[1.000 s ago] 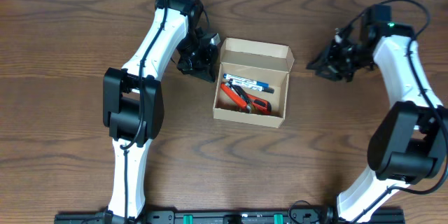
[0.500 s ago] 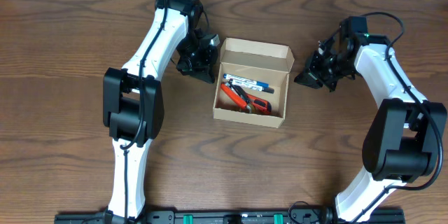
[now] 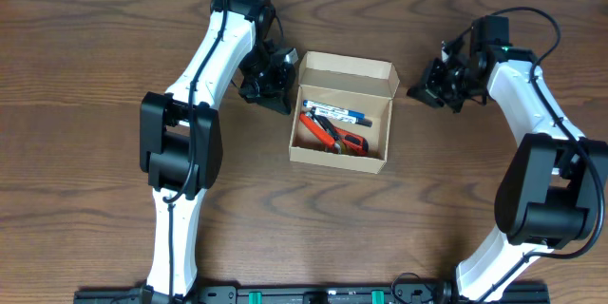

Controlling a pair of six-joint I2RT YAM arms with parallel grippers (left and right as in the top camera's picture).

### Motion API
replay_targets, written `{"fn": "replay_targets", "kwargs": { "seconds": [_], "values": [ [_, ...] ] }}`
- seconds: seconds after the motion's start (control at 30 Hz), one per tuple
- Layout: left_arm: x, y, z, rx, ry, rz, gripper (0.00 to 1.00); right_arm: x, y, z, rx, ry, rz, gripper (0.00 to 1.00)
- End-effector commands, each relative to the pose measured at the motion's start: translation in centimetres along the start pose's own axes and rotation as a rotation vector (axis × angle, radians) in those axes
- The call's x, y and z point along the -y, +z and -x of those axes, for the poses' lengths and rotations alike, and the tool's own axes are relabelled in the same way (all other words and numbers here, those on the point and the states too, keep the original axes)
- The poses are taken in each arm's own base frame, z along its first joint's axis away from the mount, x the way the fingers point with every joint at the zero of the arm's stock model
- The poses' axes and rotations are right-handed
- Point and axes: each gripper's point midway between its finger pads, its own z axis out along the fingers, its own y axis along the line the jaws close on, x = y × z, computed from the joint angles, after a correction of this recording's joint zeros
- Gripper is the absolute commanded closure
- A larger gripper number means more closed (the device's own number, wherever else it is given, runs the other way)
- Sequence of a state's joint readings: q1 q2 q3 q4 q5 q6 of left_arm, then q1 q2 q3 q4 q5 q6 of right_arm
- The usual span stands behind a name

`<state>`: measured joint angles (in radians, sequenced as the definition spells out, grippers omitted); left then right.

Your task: Pack container

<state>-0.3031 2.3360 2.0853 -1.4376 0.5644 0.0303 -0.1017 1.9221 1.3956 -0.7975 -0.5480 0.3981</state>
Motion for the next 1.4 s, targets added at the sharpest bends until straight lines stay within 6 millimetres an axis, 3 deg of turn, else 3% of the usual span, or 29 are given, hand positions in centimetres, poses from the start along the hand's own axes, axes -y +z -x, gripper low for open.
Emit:
{"fn": "replay_targets", "kwargs": {
  "seconds": [0.0,0.3,1.17,1.37],
  "values": [
    [-0.4,0.1,-0.2,-0.013,0.007,0.014,0.94,-0.2,0.3,0.1,-0.012,-0.007,0.048,0.99],
    [-0.4,0.1,-0.6,-0.029,0.005,0.014,0.94,-0.1,3.0,0.0,-0.074,0.009,0.117,0.98],
    [1.1,0.1,-1.2,-0.052,-0.007,-0.065,0.94,-2.1,3.0,1.5,-0.025,-0.011,0.205,0.97],
    [2.2,0.3,-1.4,-0.06,0.001,-0.105,0.94,-2.8,3.4,1.5,-0.023,-0.017,0.22,0.98]
  ]
}}
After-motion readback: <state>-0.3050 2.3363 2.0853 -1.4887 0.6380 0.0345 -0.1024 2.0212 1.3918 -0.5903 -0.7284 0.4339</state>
